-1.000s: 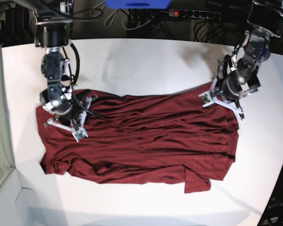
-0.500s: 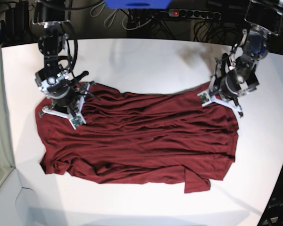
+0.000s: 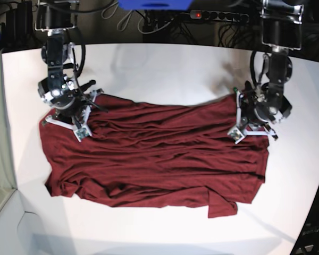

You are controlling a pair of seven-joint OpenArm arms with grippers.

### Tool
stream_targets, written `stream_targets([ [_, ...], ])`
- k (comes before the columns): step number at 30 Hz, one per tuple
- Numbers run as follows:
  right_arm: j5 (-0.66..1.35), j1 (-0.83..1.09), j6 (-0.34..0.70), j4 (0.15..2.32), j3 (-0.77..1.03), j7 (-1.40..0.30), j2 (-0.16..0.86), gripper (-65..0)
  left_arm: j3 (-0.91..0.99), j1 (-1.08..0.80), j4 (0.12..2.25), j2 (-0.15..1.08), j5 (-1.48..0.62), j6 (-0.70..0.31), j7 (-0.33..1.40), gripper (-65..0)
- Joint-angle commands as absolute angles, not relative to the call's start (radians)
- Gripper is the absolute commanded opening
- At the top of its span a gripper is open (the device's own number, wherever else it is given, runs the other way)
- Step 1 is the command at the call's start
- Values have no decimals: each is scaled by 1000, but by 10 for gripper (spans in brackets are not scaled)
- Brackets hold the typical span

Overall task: Layout the t-shirt on the table in an organized manner, then fold the t-shirt properly
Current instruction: 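Hold the shirt edge with both grippers and pull it away from the hem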

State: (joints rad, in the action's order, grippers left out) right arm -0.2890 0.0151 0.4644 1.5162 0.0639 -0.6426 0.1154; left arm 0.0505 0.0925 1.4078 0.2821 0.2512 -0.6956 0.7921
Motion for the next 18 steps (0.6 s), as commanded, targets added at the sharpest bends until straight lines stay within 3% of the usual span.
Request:
stream_targets([
  [1, -289, 12, 458, 1534, 67, -636, 120, -573, 53, 117, 1397, 291, 246, -698, 791, -649],
  [10, -289, 127, 458, 1609, 87, -638, 133, -573, 51, 96, 1283, 332, 246, -698, 792, -649],
  [18, -289, 242, 458, 1744, 85, -638, 134, -573, 53, -38, 1461, 380, 246, -698, 805, -649],
])
